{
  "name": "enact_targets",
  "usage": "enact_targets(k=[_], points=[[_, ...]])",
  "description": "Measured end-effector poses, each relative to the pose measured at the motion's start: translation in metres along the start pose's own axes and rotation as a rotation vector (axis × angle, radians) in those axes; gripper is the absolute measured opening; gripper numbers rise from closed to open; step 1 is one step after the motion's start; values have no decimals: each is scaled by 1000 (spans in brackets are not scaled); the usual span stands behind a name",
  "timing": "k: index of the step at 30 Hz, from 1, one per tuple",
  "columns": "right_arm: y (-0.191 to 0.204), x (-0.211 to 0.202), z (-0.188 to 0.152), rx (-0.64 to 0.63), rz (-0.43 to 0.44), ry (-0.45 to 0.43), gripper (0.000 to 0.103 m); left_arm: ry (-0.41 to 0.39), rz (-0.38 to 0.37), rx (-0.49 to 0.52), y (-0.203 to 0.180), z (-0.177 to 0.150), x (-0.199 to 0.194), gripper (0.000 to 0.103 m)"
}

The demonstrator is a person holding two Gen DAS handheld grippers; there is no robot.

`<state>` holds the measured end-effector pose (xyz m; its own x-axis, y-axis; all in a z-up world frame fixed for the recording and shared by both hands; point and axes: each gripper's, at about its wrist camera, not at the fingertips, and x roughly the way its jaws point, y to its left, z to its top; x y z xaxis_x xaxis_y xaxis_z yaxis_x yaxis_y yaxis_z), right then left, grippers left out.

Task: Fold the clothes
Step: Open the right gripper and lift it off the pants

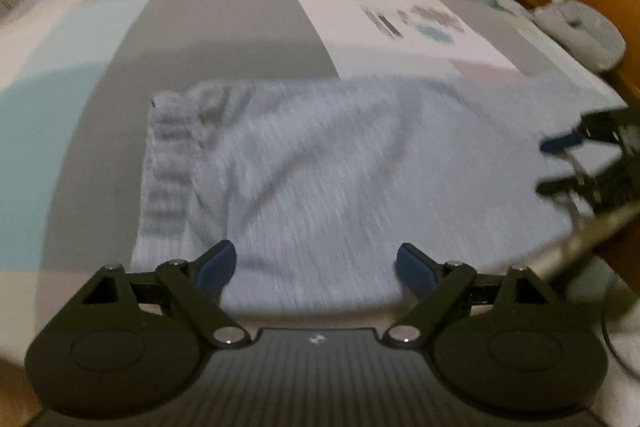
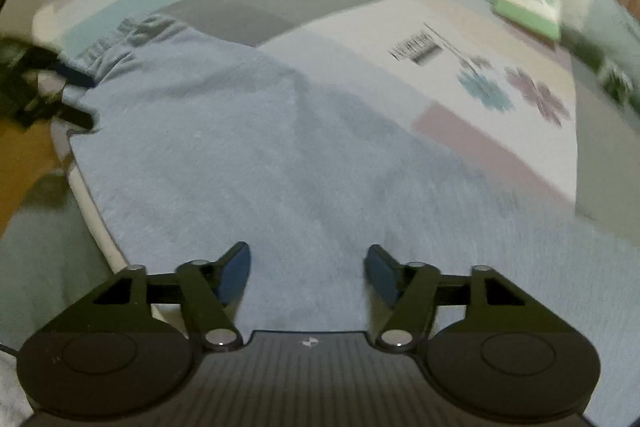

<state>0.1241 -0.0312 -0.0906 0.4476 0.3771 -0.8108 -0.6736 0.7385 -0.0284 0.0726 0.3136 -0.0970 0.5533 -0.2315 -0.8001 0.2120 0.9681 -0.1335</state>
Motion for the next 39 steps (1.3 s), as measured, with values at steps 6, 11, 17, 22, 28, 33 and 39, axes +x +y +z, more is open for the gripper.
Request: enact_targets(k=[6,11,17,22,28,33,39], points=[[-7,-15,-8,42,-35,-2,72,-57,20,60,-12,26,-10,88],[-11,-41,-17,88,-113,-16,72,-92,72,124,-34,56,18,88],[-23,-76,-31,150,-220,-25,73,-57,100,83,-24,55,49,91],[-35,-95,-29,241,-281,-14,73,-68,90,87,-22,51,46,91],[-45,-112,-23,353,-346,17,74,-115,68,144,-34,56,31,91],[-41,-142,-28,449,-376,6,75,-148,-10,245,-74,79,34,91],[-37,-188,-35,486,-398,-68,83,-48,-66,271,-106,97,66,91]])
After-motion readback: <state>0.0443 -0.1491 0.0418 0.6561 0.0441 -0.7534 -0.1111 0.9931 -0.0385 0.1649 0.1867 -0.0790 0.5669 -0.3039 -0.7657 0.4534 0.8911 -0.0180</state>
